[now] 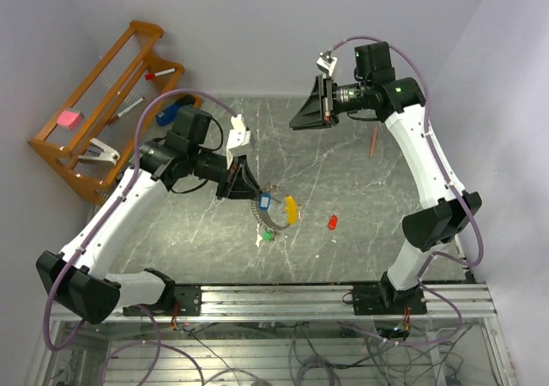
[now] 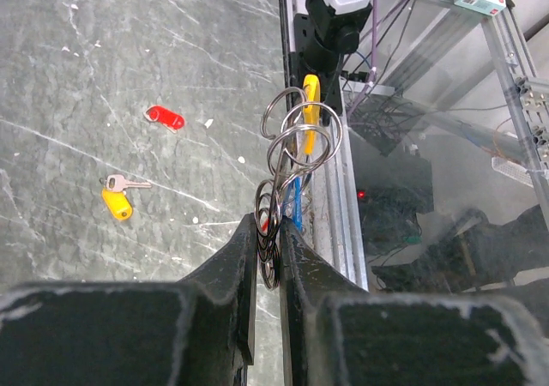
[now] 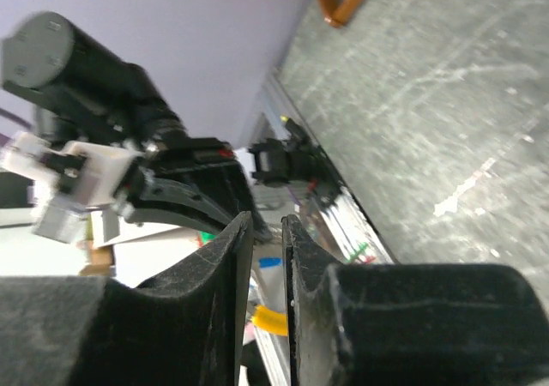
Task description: Put the keys on the keyring
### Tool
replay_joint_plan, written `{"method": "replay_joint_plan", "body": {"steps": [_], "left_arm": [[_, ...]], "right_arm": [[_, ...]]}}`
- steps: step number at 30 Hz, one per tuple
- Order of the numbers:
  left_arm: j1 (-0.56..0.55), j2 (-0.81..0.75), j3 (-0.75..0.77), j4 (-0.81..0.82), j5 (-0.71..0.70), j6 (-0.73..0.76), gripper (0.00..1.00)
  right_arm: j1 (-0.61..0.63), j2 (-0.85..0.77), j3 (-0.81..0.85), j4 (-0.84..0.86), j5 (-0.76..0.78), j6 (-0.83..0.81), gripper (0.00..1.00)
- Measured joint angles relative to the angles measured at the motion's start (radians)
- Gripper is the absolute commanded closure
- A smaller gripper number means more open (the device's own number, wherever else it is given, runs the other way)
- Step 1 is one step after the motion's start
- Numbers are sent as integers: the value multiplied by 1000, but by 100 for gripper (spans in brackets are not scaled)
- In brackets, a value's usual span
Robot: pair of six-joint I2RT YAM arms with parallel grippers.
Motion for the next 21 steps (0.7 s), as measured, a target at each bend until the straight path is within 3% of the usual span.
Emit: {"method": "replay_joint_plan", "body": {"steps": [5,12,21], "left_arm": [[3,4,0,37,-1,-71,93],[3,67,19,41,-39,-159,93],[5,95,26,73,-114,-271,93]], "right_arm": [[9,-30,8,-161,122,-153,73],[33,-146,-111,-164,136,-161,77],[232,-153,-87,-188,223,-237,75]]}}
